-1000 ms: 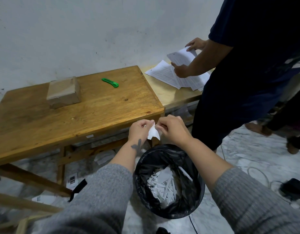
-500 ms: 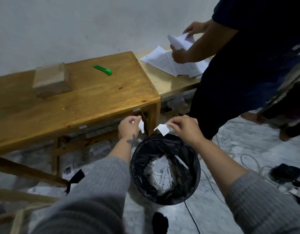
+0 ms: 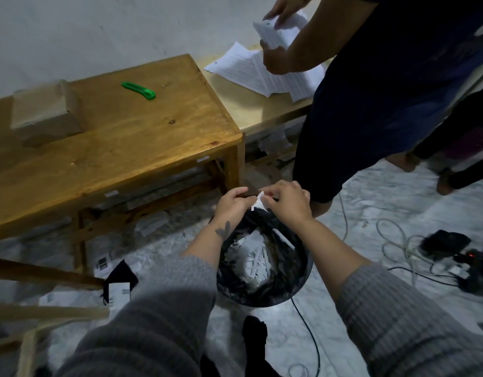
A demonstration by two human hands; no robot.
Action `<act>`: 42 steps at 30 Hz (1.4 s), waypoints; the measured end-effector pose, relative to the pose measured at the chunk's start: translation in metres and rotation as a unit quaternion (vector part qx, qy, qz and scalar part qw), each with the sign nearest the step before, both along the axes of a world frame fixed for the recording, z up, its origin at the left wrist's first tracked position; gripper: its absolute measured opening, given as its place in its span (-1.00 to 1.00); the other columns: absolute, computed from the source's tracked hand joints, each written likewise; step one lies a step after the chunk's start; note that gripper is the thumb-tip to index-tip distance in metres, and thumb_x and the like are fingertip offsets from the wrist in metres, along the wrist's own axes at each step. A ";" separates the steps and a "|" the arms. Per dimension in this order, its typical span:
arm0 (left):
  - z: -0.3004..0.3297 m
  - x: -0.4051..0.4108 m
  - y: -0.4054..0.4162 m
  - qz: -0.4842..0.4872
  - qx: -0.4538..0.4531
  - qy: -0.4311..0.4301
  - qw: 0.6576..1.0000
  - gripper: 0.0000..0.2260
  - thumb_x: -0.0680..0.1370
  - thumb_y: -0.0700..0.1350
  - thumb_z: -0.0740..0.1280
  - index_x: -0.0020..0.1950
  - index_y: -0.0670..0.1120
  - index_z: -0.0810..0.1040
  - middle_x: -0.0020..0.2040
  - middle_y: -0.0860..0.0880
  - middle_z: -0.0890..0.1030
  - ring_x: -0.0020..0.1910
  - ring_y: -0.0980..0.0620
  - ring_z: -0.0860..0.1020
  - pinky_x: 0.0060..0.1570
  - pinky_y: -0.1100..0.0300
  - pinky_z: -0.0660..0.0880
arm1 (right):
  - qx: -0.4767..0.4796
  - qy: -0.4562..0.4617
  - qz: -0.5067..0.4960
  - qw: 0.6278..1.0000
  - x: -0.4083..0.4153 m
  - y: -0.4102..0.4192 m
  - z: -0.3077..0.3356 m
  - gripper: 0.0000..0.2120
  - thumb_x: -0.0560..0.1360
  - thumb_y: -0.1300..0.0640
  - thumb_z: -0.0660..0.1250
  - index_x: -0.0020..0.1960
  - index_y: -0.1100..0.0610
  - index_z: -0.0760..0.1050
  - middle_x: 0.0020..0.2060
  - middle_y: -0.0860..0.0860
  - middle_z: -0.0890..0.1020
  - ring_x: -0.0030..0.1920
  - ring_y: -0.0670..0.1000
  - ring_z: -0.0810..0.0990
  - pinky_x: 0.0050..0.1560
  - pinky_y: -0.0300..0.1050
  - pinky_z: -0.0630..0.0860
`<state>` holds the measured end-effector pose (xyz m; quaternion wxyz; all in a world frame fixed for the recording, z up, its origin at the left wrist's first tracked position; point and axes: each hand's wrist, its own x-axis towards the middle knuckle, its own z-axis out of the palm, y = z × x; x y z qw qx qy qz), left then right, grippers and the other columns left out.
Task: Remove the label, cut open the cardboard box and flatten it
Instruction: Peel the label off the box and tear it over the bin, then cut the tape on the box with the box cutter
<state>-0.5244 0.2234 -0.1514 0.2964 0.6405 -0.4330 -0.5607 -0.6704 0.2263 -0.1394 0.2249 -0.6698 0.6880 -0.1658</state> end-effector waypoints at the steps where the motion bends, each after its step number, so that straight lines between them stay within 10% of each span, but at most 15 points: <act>1: -0.002 -0.001 0.001 0.003 0.006 -0.001 1.000 -0.57 0.49 -0.07 0.42 0.34 -0.06 0.45 0.00 0.00 0.59 0.04 0.02 0.56 0.08 0.15 0.47 | 0.010 -0.018 -0.001 1.000 0.000 0.000 -0.003 -0.80 0.49 -0.02 0.27 0.06 -0.14 0.61 0.04 -0.06 0.58 0.18 0.06 0.39 0.13 0.00 0.20; 8: -0.027 -0.002 0.002 -0.029 0.024 -0.024 0.999 -0.62 0.49 0.00 0.43 0.26 -0.08 0.50 0.06 0.00 0.64 -0.06 0.14 0.57 -0.18 0.36 0.41 | 0.087 -0.024 -0.025 0.996 -0.009 -0.001 -0.023 -0.80 0.49 -0.07 0.31 0.09 -0.18 0.59 -0.04 -0.11 0.56 0.22 0.07 0.38 0.22 0.03 0.25; 18: -0.027 0.004 -0.004 -0.059 0.014 -0.110 0.992 -0.72 0.55 0.00 0.34 0.22 -0.08 0.55 -0.09 0.08 0.59 -0.05 0.15 0.51 -0.07 0.32 0.38 | 0.205 -0.017 0.027 0.978 -0.008 -0.010 -0.034 -0.73 0.50 -0.01 0.31 0.19 -0.13 0.54 0.13 -0.07 0.63 0.22 0.03 0.52 0.27 0.07 0.39; 28: 0.065 0.086 -0.044 -0.143 -0.056 -0.257 0.954 -0.77 0.57 -0.07 0.29 0.22 -0.03 0.54 0.05 0.02 0.60 0.08 0.05 0.54 0.10 0.18 0.46 | 0.151 -0.028 0.149 0.977 0.061 -0.074 0.050 -0.73 0.52 0.08 0.31 0.20 0.03 0.56 0.17 0.02 0.61 0.19 0.02 0.54 0.20 -0.10 0.44; 42: 0.123 0.295 -0.128 -0.018 -0.133 -0.360 0.923 -0.79 0.56 -0.09 0.30 0.18 -0.03 0.58 0.18 -0.02 0.60 0.16 0.01 0.54 0.13 0.22 0.42 | 0.062 0.011 0.236 0.970 0.258 -0.184 0.120 -0.73 0.55 0.05 0.27 0.22 0.03 0.55 0.16 0.11 0.61 0.17 0.09 0.55 0.13 -0.09 0.45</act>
